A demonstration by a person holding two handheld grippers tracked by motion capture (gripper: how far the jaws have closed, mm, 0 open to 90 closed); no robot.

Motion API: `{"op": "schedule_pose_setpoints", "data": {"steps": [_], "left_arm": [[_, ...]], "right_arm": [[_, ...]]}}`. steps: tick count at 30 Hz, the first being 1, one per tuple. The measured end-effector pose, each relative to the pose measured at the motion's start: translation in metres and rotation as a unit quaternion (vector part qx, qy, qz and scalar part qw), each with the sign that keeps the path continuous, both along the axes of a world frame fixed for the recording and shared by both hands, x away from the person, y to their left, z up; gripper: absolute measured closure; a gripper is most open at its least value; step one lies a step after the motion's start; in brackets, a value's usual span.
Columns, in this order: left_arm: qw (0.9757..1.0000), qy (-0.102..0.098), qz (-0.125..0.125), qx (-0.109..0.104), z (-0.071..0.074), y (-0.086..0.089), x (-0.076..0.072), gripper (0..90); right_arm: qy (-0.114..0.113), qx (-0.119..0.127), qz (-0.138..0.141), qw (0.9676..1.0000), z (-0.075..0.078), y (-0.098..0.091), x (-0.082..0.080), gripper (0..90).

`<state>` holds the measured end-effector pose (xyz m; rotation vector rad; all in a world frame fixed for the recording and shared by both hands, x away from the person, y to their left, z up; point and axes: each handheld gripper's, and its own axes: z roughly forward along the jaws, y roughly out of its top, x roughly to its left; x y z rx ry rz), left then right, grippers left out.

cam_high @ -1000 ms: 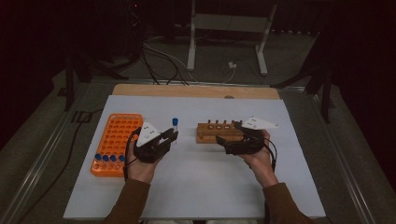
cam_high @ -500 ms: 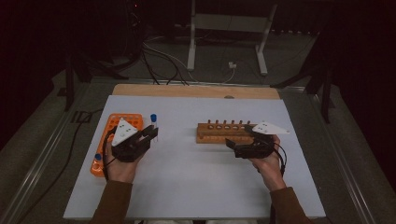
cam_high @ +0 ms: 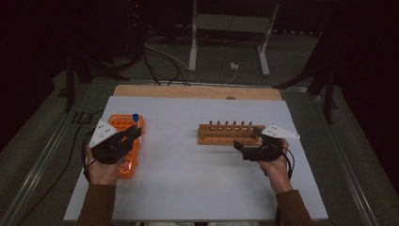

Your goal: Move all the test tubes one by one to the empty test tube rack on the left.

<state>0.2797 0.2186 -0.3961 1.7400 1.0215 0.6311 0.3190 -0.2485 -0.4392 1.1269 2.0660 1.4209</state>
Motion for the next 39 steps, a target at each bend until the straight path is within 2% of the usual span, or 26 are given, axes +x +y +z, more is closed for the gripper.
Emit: {"op": "schedule_pose_setpoints", "data": {"steps": [4, 10, 20, 30, 39], "left_arm": [[1.0, -0.004, 0.006, 0.006, 0.001, 0.012, -0.003, 78.1], [0.9995, -0.015, 0.029, 0.001, 0.002, 0.037, -0.008, 78.1], [0.9978, -0.012, 0.064, 0.013, -0.003, 0.071, -0.013, 78.1], [0.9948, -0.014, 0.101, 0.005, -0.013, 0.095, -0.021, 78.1], [0.9929, -0.007, 0.119, 0.002, -0.025, 0.108, -0.026, 78.1]], "right_arm": [[0.0, 0.001, -0.002, 1.0, -0.001, -0.004, 0.0, 2.1], [-0.002, 0.005, -0.004, 1.0, -0.001, -0.006, 0.0, 2.1], [-0.006, 0.013, -0.007, 0.9999, 0.001, -0.011, 0.0, 2.1], [-0.008, 0.018, -0.009, 0.9998, 0.002, -0.014, 0.001, 2.1], [-0.008, 0.019, -0.006, 0.9998, 0.003, -0.013, 0.002, 2.1]]}}
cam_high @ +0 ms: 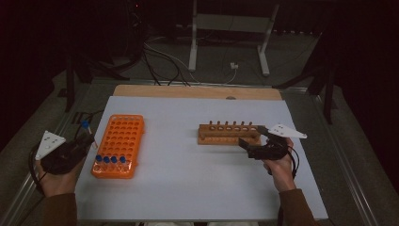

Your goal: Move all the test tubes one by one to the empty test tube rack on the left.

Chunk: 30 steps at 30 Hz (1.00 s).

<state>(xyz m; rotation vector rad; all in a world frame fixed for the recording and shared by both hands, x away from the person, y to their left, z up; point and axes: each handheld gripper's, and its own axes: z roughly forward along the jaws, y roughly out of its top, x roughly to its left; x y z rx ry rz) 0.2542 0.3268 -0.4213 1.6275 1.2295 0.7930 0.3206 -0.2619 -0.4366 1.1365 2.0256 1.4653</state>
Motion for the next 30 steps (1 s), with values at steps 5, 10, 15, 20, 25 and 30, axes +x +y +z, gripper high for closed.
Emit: {"op": "schedule_pose_setpoints", "data": {"steps": [5, 10, 15, 20, 25, 30], "left_arm": [[0.9999, 0.009, 0.008, 0.0, -0.009, 0.006, -0.003, 78.1], [0.9997, 0.022, 0.005, 0.002, -0.023, 0.004, -0.009, 78.2], [0.9992, 0.038, 0.001, -0.007, -0.039, 0.004, -0.017, 78.1], [0.9992, 0.04, 0.0, -0.01, -0.041, 0.004, -0.026, 78.2], [0.9986, 0.052, -0.008, -0.001, -0.046, 0.003, -0.035, 78.1], [0.9958, 0.09, -0.009, 0.016, -0.056, 0.001, -0.034, 78.1]], "right_arm": [[0.0, 0.001, 0.001, 1.0, 0.0, -0.001, 0.0, 2.1], [0.0, 0.001, 0.004, 1.0, 0.0, 0.001, -0.001, 2.1], [0.001, 0.0, 0.005, 1.0, -0.001, 0.001, 0.0, 2.1], [0.003, -0.002, 0.007, 1.0, -0.002, 0.003, 0.0, 2.1], [0.003, -0.002, 0.008, 1.0, -0.003, 0.003, 0.0, 2.2], [0.003, -0.003, 0.011, 0.9999, -0.003, 0.005, 0.0, 2.2]]}}
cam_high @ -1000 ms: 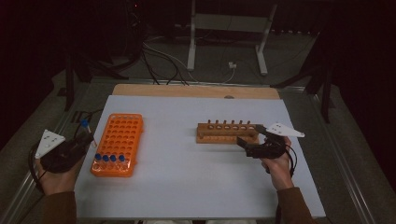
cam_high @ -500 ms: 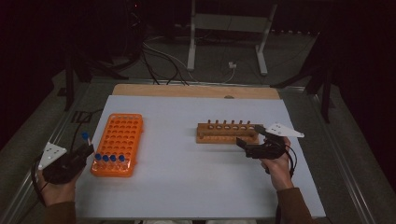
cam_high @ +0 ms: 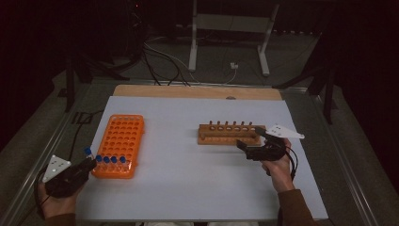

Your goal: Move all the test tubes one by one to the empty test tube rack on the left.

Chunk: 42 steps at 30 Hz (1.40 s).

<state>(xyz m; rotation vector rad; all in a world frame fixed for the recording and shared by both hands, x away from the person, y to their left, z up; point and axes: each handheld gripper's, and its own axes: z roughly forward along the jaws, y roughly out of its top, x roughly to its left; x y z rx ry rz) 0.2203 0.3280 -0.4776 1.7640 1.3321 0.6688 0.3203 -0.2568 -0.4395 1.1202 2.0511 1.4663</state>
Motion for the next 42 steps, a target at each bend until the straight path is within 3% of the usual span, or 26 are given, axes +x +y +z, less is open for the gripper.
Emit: {"op": "schedule_pose_setpoints", "data": {"steps": [9, 13, 19, 24, 29, 34, 38, 42], "left_arm": [[0.9986, 0.035, -0.01, 0.038, -0.006, -0.005, 0.001, 78.2], [0.9984, 0.035, -0.011, 0.044, -0.007, -0.006, 0.0, 78.3], [0.9987, 0.033, -0.009, 0.038, -0.008, -0.006, 0.0, 78.2], [0.9994, 0.031, 0.002, 0.014, -0.007, 0.0, -0.002, 75.6], [0.9996, -0.01, 0.012, -0.024, 0.01, 0.011, -0.011, 65.8], [0.9958, -0.069, 0.006, -0.061, 0.035, 0.012, -0.017, 54.9], [0.9923, -0.098, -0.008, -0.076, 0.052, -0.001, -0.011, 43.9], [0.9896, -0.116, -0.026, -0.081, 0.064, -0.026, 0.0, 29.1]], "right_arm": [[0.002, -0.001, 0.002, 1.0, -0.001, 0.0, 0.0, 2.2], [0.001, -0.003, 0.005, 1.0, -0.002, 0.002, 0.0, 2.2], [0.002, -0.004, 0.007, 1.0, -0.002, 0.003, 0.0, 2.2], [0.002, -0.003, 0.008, 1.0, -0.002, 0.002, -0.001, 2.2], [0.0, -0.001, 0.006, 1.0, -0.002, 0.001, -0.001, 2.2], [-0.001, 0.0, 0.006, 1.0, -0.001, 0.0, -0.003, 2.2], [0.0, 0.0, 0.006, 1.0, -0.002, 0.0, -0.005, 2.2], [-0.001, 0.001, 0.008, 1.0, -0.003, 0.001, -0.009, 2.2]]}}
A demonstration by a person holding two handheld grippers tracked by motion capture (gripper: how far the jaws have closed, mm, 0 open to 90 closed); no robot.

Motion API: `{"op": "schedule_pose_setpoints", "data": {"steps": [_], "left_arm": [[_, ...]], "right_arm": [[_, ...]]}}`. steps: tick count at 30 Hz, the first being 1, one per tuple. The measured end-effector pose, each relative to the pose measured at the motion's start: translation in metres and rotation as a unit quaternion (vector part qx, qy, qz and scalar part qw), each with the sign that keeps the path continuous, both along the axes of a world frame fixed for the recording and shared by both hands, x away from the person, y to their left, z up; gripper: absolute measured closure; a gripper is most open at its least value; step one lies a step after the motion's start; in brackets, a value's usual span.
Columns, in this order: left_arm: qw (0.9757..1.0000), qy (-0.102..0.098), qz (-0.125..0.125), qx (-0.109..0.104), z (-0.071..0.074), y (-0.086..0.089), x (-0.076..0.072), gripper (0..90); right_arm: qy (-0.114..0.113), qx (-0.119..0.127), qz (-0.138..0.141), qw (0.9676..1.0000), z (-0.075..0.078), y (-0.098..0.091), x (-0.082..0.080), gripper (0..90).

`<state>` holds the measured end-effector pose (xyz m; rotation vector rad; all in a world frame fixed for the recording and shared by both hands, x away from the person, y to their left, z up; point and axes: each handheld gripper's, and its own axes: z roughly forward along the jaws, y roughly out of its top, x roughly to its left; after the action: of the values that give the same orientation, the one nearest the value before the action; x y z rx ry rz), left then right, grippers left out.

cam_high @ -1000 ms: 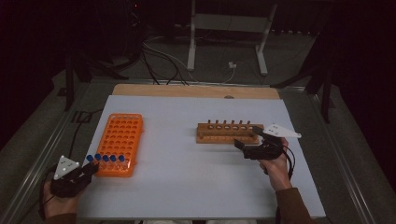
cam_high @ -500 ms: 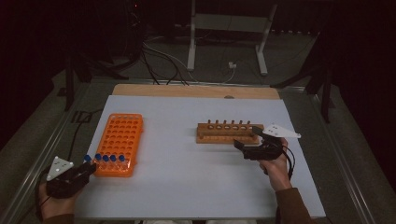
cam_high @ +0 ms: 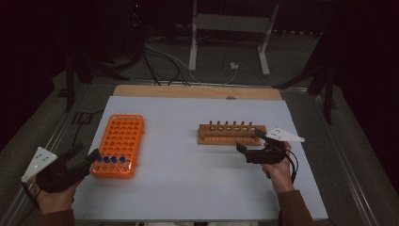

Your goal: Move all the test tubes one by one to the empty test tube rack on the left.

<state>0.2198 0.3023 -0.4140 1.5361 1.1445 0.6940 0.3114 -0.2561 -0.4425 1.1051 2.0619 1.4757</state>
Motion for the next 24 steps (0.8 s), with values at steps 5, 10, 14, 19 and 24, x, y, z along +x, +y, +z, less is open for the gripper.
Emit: {"op": "schedule_pose_setpoints", "data": {"steps": [5, 10, 14, 19, 24], "left_arm": [[0.9993, -0.02, -0.033, -0.001, 0.004, -0.032, 0.007, 18.3], [0.998, -0.021, -0.059, 0.011, -0.004, -0.056, 0.008, 15.4], [0.9976, -0.012, -0.065, 0.02, -0.013, -0.065, 0.01, 9.1], [0.9975, -0.006, -0.065, 0.027, -0.02, -0.068, 0.011, 2.3], [0.9973, -0.004, -0.063, 0.037, -0.025, -0.069, 0.011, 1.7]], "right_arm": [[-0.005, 0.0, 0.003, 1.0, -0.001, 0.0, -0.008, 2.2], [-0.009, 0.001, 0.002, 1.0, -0.004, -0.004, -0.015, 2.2], [-0.014, 0.002, 0.0, 0.9999, -0.007, -0.007, -0.022, 2.2], [-0.025, 0.01, -0.006, 0.9996, -0.008, -0.013, -0.028, 2.2], [-0.036, 0.019, -0.013, 0.9991, -0.008, -0.017, -0.032, 2.2]]}}
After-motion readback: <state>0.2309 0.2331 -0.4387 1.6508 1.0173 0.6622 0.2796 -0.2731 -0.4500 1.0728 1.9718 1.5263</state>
